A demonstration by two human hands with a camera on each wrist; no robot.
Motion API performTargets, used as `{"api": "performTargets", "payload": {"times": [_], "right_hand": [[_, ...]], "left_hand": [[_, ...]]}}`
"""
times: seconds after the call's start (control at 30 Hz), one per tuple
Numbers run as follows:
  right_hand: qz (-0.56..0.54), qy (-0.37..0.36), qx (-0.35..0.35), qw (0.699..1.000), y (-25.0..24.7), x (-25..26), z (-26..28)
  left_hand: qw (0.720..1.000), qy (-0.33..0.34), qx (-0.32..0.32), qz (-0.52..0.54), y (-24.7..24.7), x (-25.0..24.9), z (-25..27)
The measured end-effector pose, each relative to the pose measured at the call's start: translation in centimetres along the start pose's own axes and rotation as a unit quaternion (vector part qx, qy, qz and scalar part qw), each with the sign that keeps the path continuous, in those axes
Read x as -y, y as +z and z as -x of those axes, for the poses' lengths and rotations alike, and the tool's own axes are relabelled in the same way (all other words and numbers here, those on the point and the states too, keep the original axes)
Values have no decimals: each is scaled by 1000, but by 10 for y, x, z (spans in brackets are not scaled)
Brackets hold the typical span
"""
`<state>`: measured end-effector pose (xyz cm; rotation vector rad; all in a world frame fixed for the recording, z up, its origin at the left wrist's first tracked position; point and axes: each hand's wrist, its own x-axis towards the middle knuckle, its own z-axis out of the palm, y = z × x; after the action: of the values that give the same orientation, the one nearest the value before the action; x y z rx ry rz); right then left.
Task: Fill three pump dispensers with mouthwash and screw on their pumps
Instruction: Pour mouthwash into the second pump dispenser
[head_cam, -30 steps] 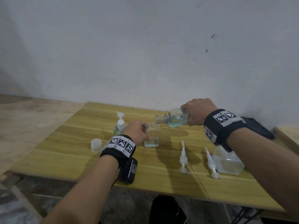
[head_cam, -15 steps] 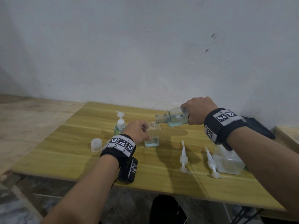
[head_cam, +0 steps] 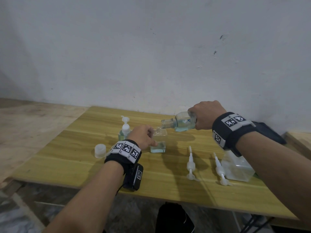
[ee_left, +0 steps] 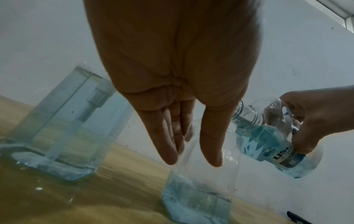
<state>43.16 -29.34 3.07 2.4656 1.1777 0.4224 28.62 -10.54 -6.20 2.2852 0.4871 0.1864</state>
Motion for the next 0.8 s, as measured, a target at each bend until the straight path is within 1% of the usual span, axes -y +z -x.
{"api": "performTargets", "payload": {"times": [0.3, 0.8], "right_hand": [[2, -1, -10, 1000, 0, 0, 0], [13, -4, -15, 1000, -1, 0, 1]], "left_hand": [[1000, 4, -3, -13, -1, 1, -1], [1000, 0, 0, -3, 0, 1, -2]]}}
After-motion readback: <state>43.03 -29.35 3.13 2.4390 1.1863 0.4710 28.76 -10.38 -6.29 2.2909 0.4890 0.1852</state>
